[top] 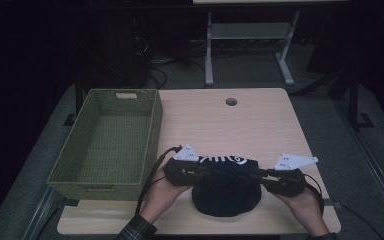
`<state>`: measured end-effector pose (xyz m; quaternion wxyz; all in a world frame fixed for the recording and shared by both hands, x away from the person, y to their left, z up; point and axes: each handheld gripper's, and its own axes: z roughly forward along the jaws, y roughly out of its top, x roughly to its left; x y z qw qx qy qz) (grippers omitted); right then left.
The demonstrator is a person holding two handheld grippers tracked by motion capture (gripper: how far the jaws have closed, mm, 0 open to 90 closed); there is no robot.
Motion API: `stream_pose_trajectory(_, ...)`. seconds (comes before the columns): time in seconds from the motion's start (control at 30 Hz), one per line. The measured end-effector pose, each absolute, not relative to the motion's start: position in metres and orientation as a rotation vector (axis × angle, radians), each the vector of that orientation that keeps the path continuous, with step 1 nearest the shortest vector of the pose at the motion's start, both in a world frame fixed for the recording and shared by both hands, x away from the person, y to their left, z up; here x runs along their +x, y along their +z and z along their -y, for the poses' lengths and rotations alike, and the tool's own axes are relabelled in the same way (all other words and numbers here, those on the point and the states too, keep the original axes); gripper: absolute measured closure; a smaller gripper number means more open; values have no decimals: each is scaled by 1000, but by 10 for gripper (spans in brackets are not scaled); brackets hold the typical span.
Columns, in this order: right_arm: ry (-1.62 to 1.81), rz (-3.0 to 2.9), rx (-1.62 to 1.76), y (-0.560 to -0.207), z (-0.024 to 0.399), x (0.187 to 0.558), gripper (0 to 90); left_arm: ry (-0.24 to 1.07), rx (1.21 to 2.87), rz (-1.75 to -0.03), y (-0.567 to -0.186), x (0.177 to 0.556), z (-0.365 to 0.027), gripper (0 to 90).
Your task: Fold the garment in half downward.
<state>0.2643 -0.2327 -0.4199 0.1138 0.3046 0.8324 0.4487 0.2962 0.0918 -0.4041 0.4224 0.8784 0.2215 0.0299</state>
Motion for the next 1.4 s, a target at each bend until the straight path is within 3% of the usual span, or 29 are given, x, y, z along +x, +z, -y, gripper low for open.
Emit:
stream_pose_trajectory(0.67, 1364, -2492, 910, -433, 236, 227, 595, -35, 2242, -562, -421, 264, -102, 684)
stream_pose_trajectory(0.87, 1340, -2477, 933, -435, 246, 217, 571, -8, 2233, -581, -418, 257, -114, 669)
stream_pose_trajectory(0.97, 1339, -2453, 959, -436, 254, 213, 610, 2, 2222, -596, -416, 257, -118, 722)
stream_pose_trajectory(1.17, 1354, -2423, 993, -432, 264, 217, 773, 13, 2186, -638, -412, 260, -120, 898)
stream_pose_trajectory(1.3, 1328, -2417, 995, -429, 262, 225, 896, 42, 2203, -638, -410, 263, -116, 899)
stream_pose_trajectory(1.4, 1314, -2413, 990, -427, 260, 231, 899, 63, 2208, -646, -409, 267, -112, 899)
